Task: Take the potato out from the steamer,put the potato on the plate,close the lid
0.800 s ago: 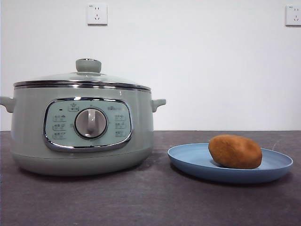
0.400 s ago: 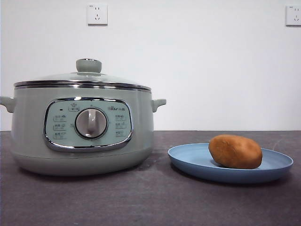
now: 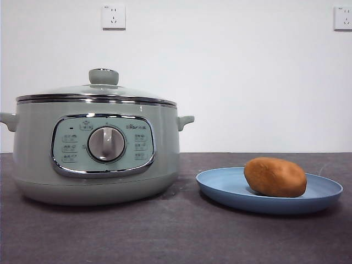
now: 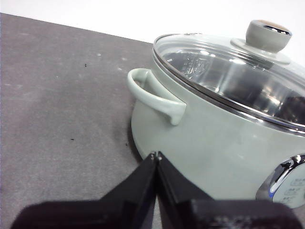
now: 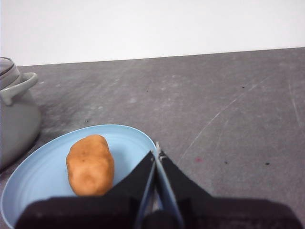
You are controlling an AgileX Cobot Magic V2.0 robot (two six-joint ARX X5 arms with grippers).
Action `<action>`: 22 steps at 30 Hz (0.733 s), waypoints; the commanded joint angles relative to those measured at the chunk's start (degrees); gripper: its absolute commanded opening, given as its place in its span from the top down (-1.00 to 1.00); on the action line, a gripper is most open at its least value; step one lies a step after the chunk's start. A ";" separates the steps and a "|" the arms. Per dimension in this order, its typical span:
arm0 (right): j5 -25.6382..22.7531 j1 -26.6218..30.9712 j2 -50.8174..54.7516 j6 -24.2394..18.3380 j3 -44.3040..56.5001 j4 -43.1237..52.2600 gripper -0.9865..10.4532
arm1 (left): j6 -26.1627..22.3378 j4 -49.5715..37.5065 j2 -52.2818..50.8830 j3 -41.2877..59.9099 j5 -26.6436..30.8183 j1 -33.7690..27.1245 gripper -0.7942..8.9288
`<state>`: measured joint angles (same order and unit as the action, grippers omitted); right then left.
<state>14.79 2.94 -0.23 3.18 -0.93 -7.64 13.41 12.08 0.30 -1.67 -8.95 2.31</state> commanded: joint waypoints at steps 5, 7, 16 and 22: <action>-0.20 -0.15 -0.15 1.51 0.55 -1.81 0.83 | 0.13 0.31 -0.07 0.59 -0.11 -0.17 0.84; -0.17 -0.15 -0.15 1.49 0.55 -1.81 0.83 | 0.13 0.28 -0.07 0.59 -0.11 -0.17 0.84; -0.17 -0.15 -0.15 1.51 0.55 -1.81 0.83 | 0.13 0.28 -0.07 0.59 -0.11 -0.17 0.84; -0.17 -0.15 -0.15 1.51 0.55 -1.81 0.83 | 0.13 0.28 -0.07 0.59 -0.11 -0.17 0.84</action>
<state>14.76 2.94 -0.38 4.10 -0.97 -8.67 13.43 12.08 0.30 -1.67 -8.97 2.31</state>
